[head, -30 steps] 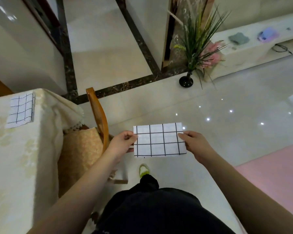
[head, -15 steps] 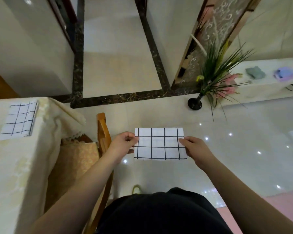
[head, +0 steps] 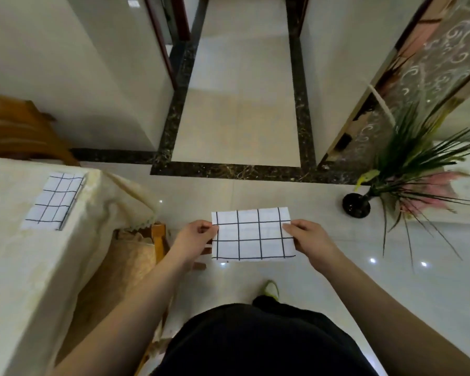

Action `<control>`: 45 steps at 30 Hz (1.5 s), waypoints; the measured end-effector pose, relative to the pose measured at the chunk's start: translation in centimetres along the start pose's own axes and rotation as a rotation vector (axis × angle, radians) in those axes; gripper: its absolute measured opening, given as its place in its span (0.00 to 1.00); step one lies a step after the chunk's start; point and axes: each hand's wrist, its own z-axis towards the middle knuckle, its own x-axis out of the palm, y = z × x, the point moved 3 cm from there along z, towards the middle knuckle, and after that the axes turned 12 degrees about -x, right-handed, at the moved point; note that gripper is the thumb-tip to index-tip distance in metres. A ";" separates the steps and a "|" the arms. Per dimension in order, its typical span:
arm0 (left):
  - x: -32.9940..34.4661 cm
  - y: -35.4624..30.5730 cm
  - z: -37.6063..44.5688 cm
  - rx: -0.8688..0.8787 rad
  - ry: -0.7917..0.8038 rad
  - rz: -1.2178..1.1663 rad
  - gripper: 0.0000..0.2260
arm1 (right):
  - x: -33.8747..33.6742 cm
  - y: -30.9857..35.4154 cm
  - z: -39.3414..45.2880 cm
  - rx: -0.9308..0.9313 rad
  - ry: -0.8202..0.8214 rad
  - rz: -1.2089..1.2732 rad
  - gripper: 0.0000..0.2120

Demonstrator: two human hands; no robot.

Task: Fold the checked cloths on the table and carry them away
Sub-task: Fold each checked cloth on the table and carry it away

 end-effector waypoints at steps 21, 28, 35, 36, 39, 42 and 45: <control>-3.2 -6.6 6.4 -0.137 -0.126 -0.549 0.09 | 6.4 10.4 16.5 -0.087 0.382 -0.206 0.06; -7.4 -8.6 10.2 -0.101 -0.182 -0.682 0.04 | 12.3 13.2 22.2 -0.086 0.438 -0.278 0.08; -12.6 -8.2 12.5 -0.106 -0.245 -0.786 0.07 | 20.0 14.8 26.1 -0.087 0.515 -0.328 0.10; -13.3 -8.1 12.4 -0.105 -0.264 -0.805 0.07 | 21.0 14.8 26.4 -0.081 0.531 -0.334 0.10; -15.1 -7.6 12.4 -0.109 -0.326 -0.863 0.08 | 24.2 15.1 27.2 -0.069 0.595 -0.371 0.10; -16.4 -6.9 12.5 -0.133 -0.387 -0.932 0.09 | 27.6 15.7 27.9 -0.063 0.675 -0.389 0.04; -17.5 -6.2 12.5 -0.148 -0.444 -0.987 0.09 | 30.9 16.2 28.7 -0.054 0.761 -0.412 0.03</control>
